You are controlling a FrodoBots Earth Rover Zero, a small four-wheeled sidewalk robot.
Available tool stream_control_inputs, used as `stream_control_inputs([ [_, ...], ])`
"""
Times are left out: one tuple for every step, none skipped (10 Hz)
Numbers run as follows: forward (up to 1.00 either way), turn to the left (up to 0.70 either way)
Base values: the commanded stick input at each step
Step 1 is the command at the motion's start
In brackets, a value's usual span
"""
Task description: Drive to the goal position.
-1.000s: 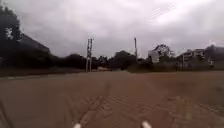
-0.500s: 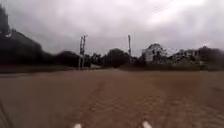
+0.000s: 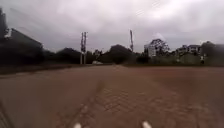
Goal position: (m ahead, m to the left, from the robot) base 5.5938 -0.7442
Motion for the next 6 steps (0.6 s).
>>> stream_control_inputs([
  [0.70, 0.09],
  [0.70, 0.13],
  [0.70, 0.11],
  [0.70, 0.11],
  [0.70, 0.11],
  [0.70, 0.12],
])
